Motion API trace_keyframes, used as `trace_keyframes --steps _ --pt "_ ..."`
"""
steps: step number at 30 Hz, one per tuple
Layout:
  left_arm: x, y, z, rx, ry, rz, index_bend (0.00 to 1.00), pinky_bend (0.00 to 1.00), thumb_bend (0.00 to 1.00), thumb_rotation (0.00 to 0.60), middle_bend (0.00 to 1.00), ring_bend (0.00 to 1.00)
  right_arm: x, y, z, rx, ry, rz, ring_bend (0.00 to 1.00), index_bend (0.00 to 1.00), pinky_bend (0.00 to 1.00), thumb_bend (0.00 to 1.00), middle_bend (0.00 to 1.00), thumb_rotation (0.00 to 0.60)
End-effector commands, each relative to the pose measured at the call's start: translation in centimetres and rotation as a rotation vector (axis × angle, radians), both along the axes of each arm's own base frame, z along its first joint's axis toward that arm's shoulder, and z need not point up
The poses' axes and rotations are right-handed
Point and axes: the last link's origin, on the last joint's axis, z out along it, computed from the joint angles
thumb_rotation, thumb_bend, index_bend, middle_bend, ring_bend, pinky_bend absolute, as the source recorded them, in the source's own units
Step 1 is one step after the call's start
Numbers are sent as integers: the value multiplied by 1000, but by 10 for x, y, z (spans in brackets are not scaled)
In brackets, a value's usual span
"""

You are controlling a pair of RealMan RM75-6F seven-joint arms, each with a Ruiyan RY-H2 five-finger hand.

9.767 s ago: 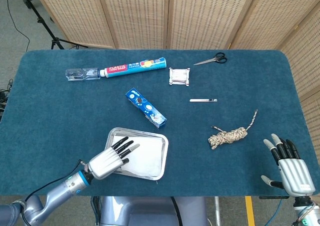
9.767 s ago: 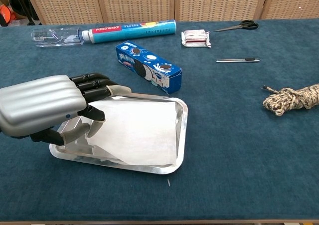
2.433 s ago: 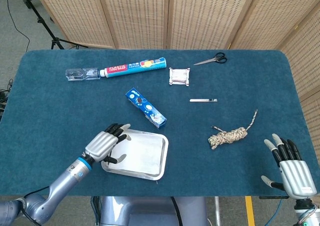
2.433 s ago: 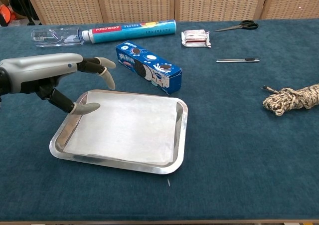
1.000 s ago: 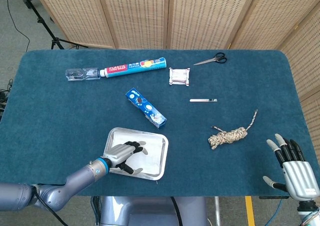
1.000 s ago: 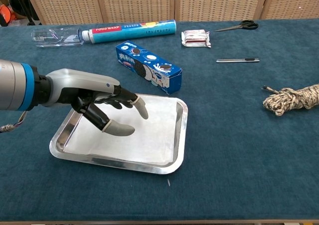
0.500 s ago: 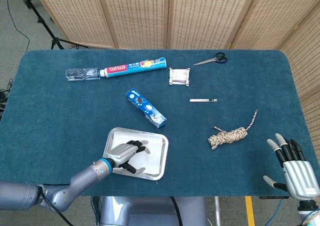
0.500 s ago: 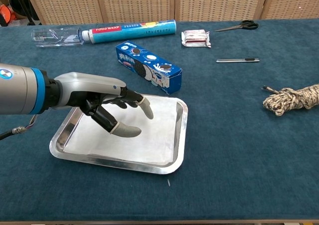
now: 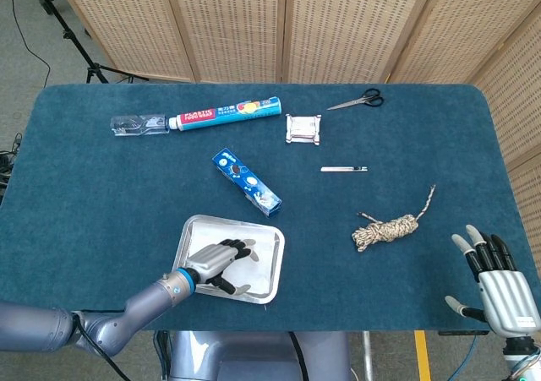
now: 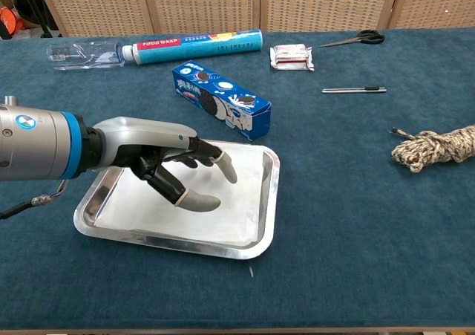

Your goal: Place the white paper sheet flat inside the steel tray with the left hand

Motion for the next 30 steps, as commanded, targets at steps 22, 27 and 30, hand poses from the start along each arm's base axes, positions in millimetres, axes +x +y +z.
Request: trace_keyframes --steps 22,27,30 --pt "0 -9 -7 -41 1 -19 224 0 315 372 0 0 0 0 0 1 -2 -2 0 102 0 0 0 600" --pt "2 -7 -5 -28 -10 -15 225 0 315 370 0 0 0 0 0 -2 -3 -3 0 102 0 0 0 600" --pt "3 -3 1 -3 -21 -20 225 0 315 367 0 0 0 0 0 0 -3 -3 0 102 0 0 0 600"
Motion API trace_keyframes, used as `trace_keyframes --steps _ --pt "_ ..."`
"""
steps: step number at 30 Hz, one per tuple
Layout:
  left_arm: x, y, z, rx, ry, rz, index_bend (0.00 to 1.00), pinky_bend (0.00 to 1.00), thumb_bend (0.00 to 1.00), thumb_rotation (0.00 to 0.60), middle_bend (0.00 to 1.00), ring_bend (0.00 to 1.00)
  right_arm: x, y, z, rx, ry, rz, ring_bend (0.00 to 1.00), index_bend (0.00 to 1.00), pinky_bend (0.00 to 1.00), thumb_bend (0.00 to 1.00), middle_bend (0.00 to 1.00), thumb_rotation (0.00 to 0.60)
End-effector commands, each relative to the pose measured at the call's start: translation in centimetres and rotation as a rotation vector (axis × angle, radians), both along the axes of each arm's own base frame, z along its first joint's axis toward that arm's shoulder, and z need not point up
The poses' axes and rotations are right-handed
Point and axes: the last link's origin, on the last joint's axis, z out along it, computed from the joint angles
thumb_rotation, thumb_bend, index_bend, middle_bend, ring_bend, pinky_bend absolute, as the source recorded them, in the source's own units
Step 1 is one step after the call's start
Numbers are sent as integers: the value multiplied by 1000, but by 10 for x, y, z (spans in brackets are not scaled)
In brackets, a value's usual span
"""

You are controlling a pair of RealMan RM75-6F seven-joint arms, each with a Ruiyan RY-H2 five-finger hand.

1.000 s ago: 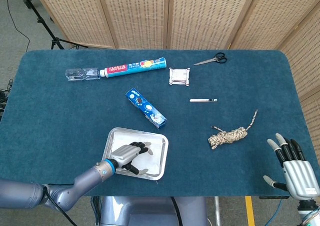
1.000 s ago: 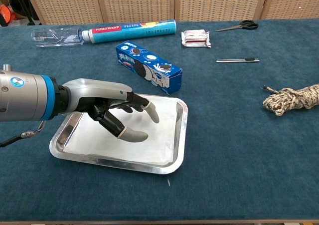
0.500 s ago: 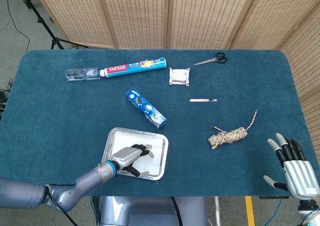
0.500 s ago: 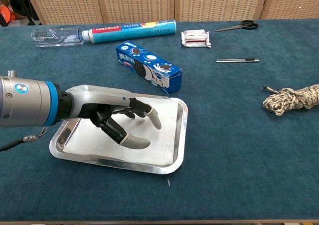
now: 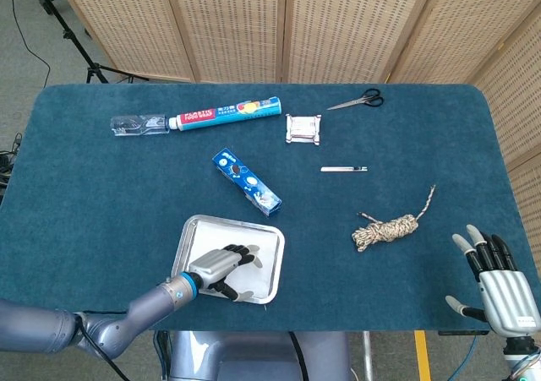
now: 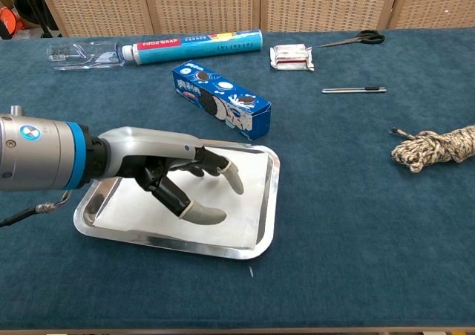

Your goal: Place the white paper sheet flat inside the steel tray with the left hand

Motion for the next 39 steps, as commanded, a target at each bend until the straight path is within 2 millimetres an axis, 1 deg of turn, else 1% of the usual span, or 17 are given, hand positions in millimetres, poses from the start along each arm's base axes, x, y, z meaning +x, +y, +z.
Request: trace_keyframes --steps 1,10,13,16,19,20,24,27,28,29,33,39 --pt "1 3 6 26 -8 -6 224 0 314 367 0 0 0 0 -1 3 1 0 0 102 0 0 0 600" --pt "2 7 18 57 -36 3 225 0 302 365 0 0 1 1 -2 5 3 4 0 102 0 0 0 600" --pt "4 10 26 79 -70 20 224 0 295 366 0 0 1 1 -2 4 3 3 0 102 0 0 0 600" --pt "5 11 43 120 -127 33 213 0 257 366 0 0 0 0 -1 2 1 3 0 102 0 0 0 600" --pt "1 10 63 196 -172 28 193 0 220 361 0 0 -1 0 -1 4 0 2 0 102 0 0 0 600" --pt "-1 10 67 216 -179 26 185 0 209 358 0 0 -1 0 -1 5 0 2 0 102 0 0 0 600" --pt "-19 5 89 392 -181 -9 160 0 179 354 0 0 0 0 -2 6 1 2 0 102 0 0 0 600" --pt "-29 2 95 491 -160 -40 158 0 170 353 0 0 0 0 -3 10 4 2 0 102 0 0 0 600" --pt "-42 -1 103 574 -118 -67 158 0 169 354 0 0 0 0 -4 13 7 0 0 102 0 0 0 600" --pt "-49 -5 105 605 -98 -75 158 0 168 353 0 0 0 0 -4 13 7 0 0 102 0 0 0 600" --pt "-68 -17 113 683 -40 -92 158 0 166 355 0 0 0 0 -5 13 11 -1 0 102 0 0 0 600" --pt "-96 -33 124 788 107 -133 156 0 164 353 0 0 0 0 -6 14 16 -2 0 102 0 0 0 600"
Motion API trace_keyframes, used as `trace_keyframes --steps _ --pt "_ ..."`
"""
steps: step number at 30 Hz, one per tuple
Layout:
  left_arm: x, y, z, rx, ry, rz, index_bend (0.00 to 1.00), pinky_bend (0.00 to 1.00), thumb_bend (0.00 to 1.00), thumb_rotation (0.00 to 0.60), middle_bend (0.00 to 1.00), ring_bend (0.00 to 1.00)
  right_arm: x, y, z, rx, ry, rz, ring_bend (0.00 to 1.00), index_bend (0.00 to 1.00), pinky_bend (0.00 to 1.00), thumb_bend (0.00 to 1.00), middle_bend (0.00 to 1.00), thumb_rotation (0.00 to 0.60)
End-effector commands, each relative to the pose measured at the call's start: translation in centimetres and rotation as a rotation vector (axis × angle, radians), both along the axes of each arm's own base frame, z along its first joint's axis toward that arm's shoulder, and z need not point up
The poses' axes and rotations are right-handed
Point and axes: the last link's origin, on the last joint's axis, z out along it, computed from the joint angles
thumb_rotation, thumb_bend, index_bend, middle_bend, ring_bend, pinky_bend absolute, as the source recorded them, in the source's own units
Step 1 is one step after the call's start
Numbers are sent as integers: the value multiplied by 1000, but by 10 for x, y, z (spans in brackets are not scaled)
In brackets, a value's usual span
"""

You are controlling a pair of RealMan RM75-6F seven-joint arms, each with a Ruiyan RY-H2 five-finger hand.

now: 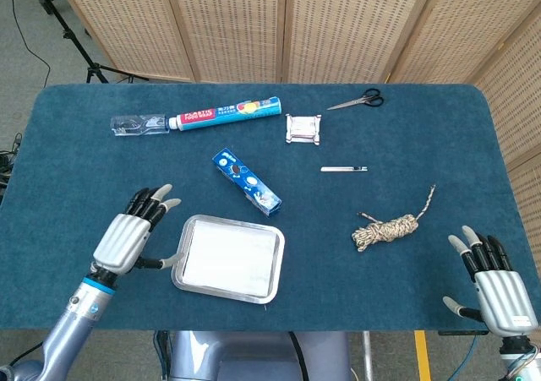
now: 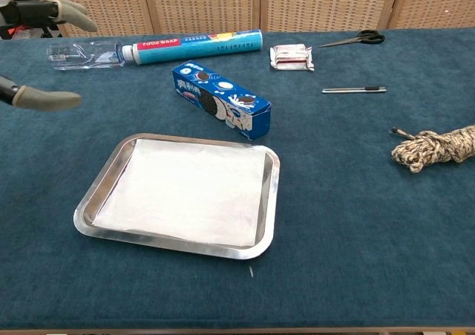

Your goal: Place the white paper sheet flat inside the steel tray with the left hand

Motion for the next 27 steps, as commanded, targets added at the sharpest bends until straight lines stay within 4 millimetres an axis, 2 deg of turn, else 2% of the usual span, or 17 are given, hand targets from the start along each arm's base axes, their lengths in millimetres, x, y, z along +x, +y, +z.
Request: trace_keyframes --steps 1,10,15,24,27 --pt "-18 -13 5 55 96 9 155 0 164 352 0 0 0 0 0 0 2 0 0 102 0 0 0 600" --pt "-67 -48 21 100 339 103 155 0 165 355 0 0 -1 -1 -1 8 14 -7 0 102 0 0 0 600" --pt "-91 -63 30 144 379 188 155 0 164 359 0 0 -1 -1 -5 18 26 -8 0 102 0 0 0 600" --pt "-111 -71 31 156 346 228 155 0 162 359 0 0 -1 0 -9 34 42 -11 0 102 0 0 0 600" --pt "-111 -70 31 168 354 212 155 0 162 358 0 0 0 0 -12 44 46 -10 0 102 0 0 0 600"
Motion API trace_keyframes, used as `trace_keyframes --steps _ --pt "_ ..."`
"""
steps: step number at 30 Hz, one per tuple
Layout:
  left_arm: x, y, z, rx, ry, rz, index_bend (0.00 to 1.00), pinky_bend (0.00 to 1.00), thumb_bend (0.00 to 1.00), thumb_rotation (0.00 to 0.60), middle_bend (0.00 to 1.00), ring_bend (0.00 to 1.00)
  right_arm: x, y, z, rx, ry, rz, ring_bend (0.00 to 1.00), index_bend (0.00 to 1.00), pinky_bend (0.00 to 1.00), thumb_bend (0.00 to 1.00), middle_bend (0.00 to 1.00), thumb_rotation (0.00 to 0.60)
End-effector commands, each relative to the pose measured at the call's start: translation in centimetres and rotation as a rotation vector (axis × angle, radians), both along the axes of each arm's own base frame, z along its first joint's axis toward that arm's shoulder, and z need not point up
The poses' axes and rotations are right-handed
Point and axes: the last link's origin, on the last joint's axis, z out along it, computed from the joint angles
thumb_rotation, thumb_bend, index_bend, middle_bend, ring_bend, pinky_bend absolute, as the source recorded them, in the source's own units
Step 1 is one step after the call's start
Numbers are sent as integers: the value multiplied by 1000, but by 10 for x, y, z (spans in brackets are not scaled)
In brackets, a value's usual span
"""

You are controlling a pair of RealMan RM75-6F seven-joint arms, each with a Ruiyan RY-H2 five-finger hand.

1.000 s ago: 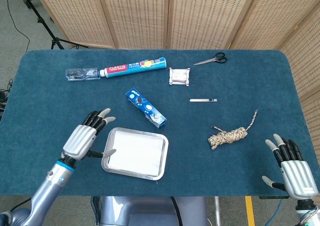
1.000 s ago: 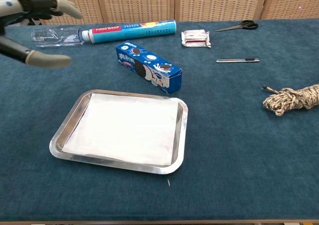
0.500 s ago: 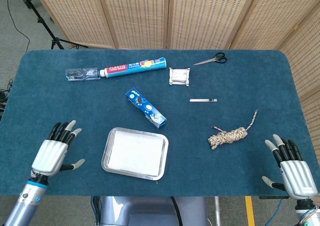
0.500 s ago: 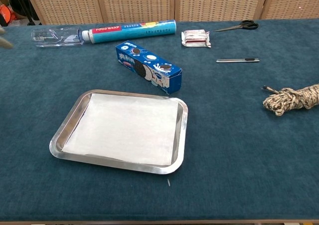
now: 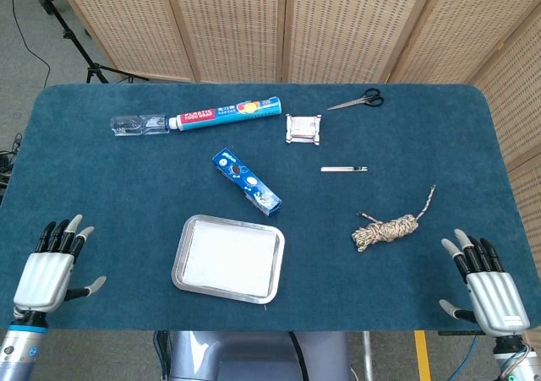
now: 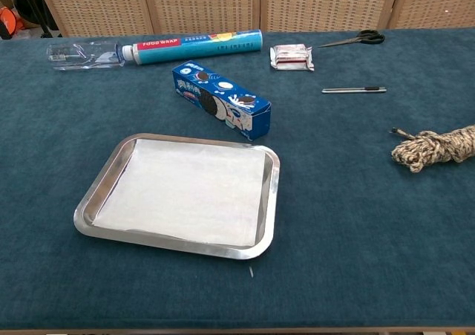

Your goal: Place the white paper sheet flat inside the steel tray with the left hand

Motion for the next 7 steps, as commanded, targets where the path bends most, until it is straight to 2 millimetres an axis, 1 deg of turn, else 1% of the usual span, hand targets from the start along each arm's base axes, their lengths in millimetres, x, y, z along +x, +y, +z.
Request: trace_keyframes --steps 1,7 --pt "1 -2 -2 0 -3 -14 155 0 161 358 0 0 0 0 -1 5 1 -1 0 102 0 0 0 600" --pt "2 -4 -3 -3 -7 -23 155 0 162 360 0 0 -1 1 -1 8 4 -5 0 102 0 0 0 600"
